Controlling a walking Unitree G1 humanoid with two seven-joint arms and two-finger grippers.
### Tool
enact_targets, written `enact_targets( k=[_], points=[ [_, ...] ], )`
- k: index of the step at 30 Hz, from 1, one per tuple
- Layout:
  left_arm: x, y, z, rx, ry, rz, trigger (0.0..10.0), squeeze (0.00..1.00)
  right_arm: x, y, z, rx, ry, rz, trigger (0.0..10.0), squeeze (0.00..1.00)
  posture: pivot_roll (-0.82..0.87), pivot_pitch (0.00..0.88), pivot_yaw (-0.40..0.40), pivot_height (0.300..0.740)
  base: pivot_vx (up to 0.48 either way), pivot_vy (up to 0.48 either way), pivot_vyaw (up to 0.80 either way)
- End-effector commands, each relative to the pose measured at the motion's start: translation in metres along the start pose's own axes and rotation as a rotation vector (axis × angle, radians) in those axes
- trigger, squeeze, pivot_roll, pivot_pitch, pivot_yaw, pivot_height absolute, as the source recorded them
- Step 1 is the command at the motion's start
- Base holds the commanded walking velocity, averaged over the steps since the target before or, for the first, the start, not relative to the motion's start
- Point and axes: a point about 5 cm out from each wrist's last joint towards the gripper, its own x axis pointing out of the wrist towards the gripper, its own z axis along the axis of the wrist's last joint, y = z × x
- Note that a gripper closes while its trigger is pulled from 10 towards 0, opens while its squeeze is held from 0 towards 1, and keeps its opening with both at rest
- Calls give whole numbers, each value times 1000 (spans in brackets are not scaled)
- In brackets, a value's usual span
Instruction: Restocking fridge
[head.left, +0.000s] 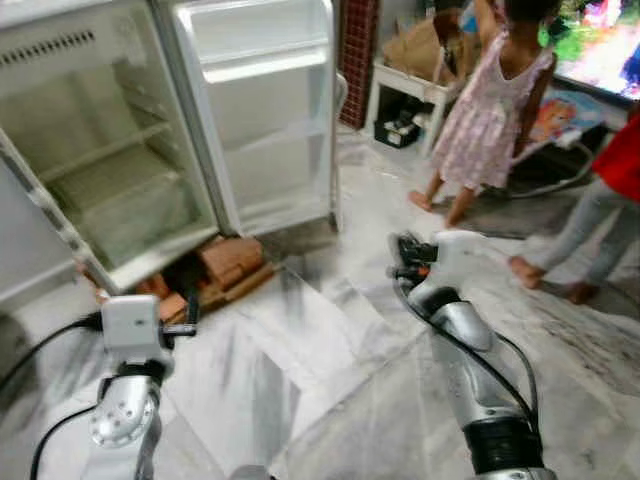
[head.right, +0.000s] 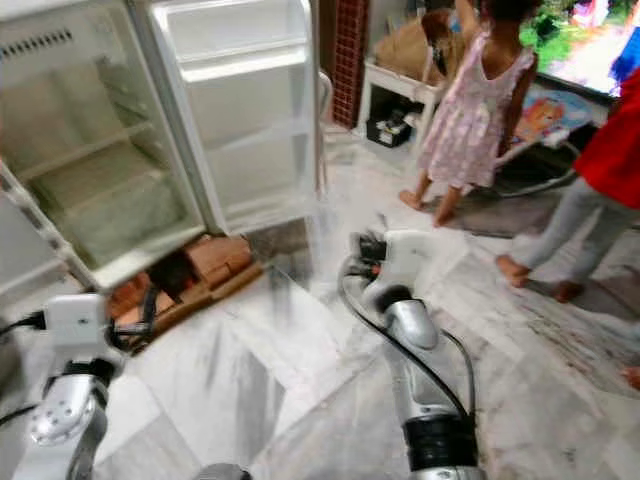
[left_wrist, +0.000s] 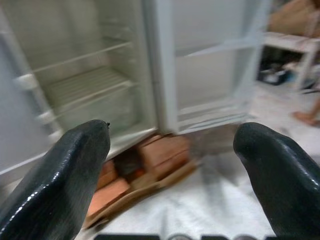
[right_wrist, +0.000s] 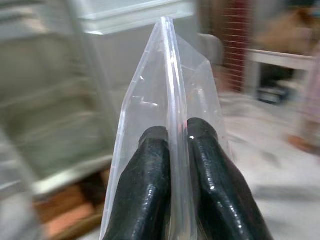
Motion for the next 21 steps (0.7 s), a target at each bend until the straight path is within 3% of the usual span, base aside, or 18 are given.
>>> enact_targets(
  k=[1, 17, 19, 21],
  points=[
    [2, -5, 3, -9, -12, -16, 10000, 0, -1, -8, 2, -11, -1, -14, 10000, 0, 25, 0, 5, 740, 0, 0, 800],
    [6, -13, 7, -37, -33, -77, 10000, 0, 2, -5, 1, 1, 10, 20, 10000, 0, 21, 0, 9, 740, 0, 0, 800],
    [6, -14, 5, -38, -29, -79, 10000, 0, 1, -5, -1, 15, 16, 18, 10000, 0, 23, 0, 8, 740, 0, 0, 0],
    [4, -12, 3, -45, -22, -76, 10000, 0, 1, -5, -5, -30, 43, 24, 10000, 0, 26, 0, 5, 740, 0, 0, 0]
  ],
)
